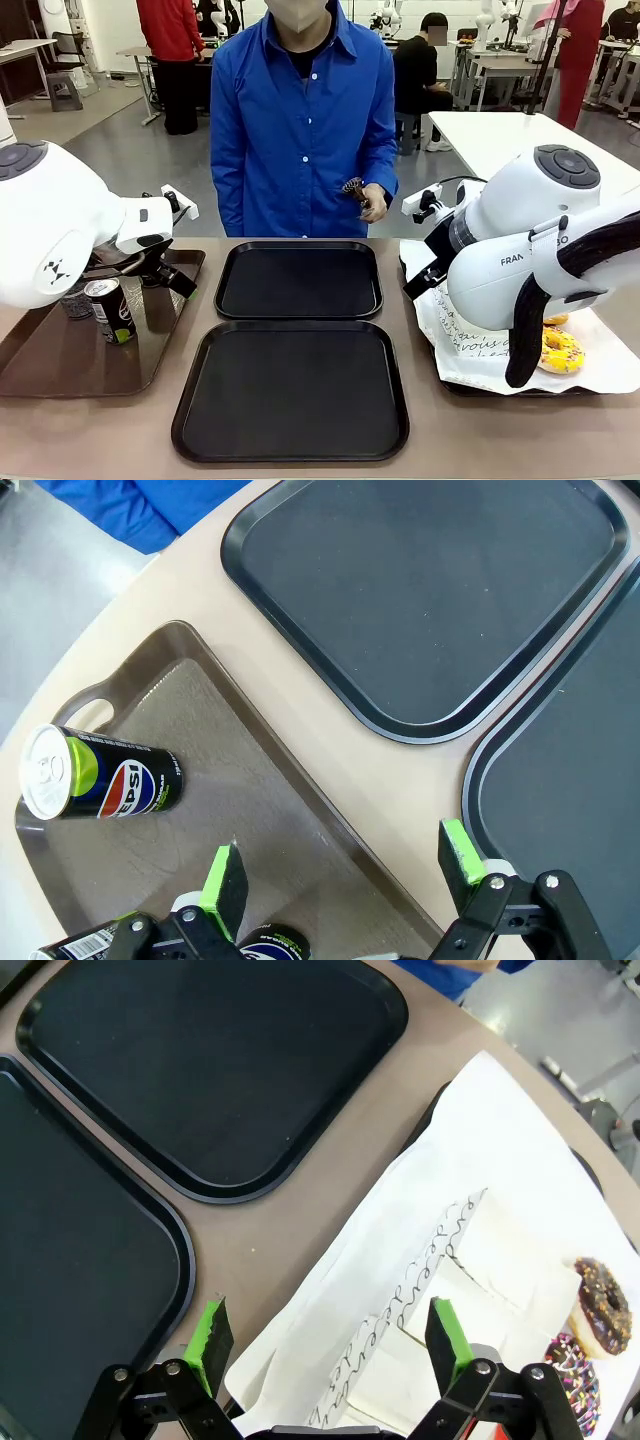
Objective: Set up donuts and drinks on trays.
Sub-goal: Pick up one Pepsi coke and place it on the Flat Tray.
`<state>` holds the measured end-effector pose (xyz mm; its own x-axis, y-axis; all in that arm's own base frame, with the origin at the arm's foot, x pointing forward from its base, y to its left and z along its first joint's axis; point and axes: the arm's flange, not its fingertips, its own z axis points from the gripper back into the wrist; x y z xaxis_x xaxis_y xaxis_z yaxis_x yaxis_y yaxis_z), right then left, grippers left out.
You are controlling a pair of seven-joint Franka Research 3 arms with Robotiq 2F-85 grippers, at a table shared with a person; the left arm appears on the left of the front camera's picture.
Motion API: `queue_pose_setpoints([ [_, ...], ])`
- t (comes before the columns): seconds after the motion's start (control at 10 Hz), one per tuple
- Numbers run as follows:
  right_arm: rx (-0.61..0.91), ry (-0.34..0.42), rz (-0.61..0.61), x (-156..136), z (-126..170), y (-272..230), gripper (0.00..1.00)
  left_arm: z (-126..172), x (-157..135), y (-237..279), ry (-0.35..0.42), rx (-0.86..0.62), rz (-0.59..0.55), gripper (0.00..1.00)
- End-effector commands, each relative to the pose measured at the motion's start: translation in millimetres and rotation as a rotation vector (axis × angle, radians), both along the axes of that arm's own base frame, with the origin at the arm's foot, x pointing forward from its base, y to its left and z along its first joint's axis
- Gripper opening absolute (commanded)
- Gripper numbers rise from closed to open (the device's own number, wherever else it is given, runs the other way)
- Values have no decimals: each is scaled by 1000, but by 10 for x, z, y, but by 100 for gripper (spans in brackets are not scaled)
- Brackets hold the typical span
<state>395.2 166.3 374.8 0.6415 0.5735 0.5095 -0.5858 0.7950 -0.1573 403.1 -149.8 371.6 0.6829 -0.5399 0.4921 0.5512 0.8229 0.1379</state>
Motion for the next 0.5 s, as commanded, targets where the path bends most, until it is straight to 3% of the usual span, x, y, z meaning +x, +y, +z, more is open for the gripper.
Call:
queue_pose_setpoints([
  [0.0,0,0,0,0,0,0,100,0,0,0,0,0,0,100],
  [0.2,0,0,0,0,0,0,100,0,0,0,0,0,0,100],
  [0.4,-79,-25,31,-430,180,-100,100,465,-398,87,-7,32,-83,100],
])
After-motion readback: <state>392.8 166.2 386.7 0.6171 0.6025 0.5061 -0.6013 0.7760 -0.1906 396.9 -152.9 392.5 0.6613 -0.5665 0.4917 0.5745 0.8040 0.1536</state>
